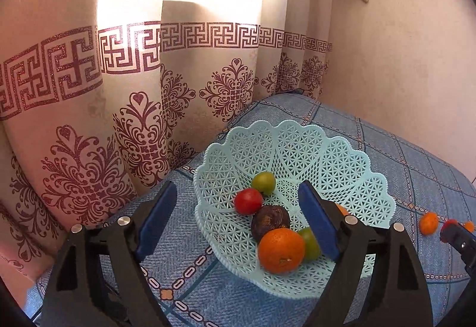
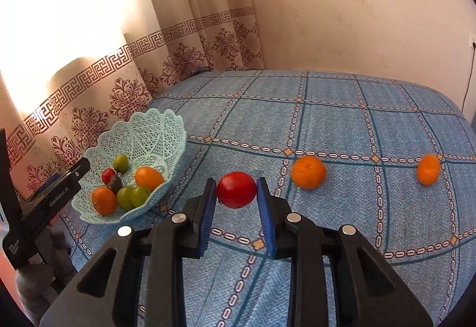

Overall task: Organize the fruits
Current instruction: 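Open the right gripper to drop the red tomato into the basket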

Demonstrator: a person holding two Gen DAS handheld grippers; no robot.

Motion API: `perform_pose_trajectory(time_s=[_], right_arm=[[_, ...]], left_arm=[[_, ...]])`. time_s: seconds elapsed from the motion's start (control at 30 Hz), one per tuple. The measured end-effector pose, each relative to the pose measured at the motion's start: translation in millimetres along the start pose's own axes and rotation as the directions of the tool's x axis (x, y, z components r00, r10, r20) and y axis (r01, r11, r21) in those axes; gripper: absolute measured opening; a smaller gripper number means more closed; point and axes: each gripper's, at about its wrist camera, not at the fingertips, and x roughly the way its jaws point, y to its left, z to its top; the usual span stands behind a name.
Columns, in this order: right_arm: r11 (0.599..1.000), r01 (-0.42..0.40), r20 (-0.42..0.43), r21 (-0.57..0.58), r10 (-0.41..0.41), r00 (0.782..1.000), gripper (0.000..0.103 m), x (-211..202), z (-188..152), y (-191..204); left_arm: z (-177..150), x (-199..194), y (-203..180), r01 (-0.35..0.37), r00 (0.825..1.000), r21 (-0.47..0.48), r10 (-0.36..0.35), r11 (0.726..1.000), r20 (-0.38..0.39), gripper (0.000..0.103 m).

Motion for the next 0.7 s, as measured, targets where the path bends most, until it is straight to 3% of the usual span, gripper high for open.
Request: perform_pose_trajectory(time_s=[0.13, 0.4, 0.5, 0.57, 0.7], right_arm=[[0.998, -0.058, 0.005, -0.04, 0.058, 0.998, 0.028, 14, 11, 33], [0.992, -0.098, -0.022, -0.078, 0.097, 0.995, 0.029, 46, 23, 70], [0.992, -0.095, -0.026, -0.089, 0.093, 0.995, 0.029, 54, 24, 75], [0.992, -0.098, -0.027, -0.078, 0.096, 0.995, 0.03, 55, 25, 74], [0.994, -0.081, -0.025, -0.068, 0.08, 0.996, 0.03, 55, 25, 67]], left_arm=[[1, -2, 1, -0.005, 1.0, 0.0, 0.005, 1.0, 0.009, 0.085], [-2, 6, 2, 0.005, 0.999, -0.008, -0.005, 1.0, -0.036, 0.085], [-1, 5, 3, 0.008, 0.999, -0.013, -0.008, 1.0, -0.032, 0.086], [-1, 5, 3, 0.007, 1.0, -0.014, -0.007, 1.0, -0.027, 0.095], [-1, 5, 3, 0.005, 1.0, -0.016, -0.005, 1.0, -0.029, 0.095]])
